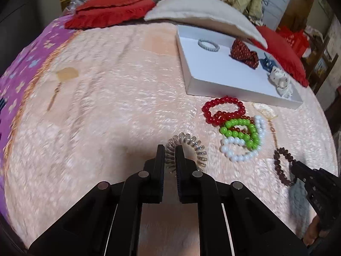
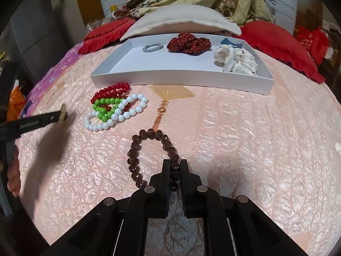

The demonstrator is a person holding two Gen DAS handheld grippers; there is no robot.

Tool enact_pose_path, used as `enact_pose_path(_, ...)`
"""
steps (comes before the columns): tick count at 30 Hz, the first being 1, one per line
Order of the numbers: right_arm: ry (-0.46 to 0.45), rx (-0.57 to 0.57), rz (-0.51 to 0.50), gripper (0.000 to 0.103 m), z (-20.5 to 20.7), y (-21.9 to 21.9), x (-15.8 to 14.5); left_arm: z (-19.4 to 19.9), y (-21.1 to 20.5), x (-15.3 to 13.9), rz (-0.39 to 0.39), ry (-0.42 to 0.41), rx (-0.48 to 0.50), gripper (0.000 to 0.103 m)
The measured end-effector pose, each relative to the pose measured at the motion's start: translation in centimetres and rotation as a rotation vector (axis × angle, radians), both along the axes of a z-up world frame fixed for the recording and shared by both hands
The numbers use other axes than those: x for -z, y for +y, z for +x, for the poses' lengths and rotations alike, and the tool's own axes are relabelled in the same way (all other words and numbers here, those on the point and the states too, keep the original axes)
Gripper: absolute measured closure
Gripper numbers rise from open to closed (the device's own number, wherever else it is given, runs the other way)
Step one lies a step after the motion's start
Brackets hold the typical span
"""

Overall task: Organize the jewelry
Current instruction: 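Carry bracelet and hair tie into the white box while both tools open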

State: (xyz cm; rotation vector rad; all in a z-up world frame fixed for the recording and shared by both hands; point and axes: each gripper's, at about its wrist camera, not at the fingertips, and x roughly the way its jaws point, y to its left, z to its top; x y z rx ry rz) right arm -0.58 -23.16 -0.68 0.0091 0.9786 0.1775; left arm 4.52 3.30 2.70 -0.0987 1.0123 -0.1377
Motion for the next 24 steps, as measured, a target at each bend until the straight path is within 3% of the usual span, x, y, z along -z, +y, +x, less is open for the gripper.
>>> enact_pose_path(14,-0.118,0.019,0.071,0.095,-3.6,-0.3,-5.5,-5.5,-0.6,-5.1,0.009,-0.120,0.021,0.095)
enact_pose_path(24,-0.171,0.030,0.098,0.095,-4.8,-0.7,-8.7,-7.0,-0.8,-7.4,-0.001,-0.169,0.045,0.095)
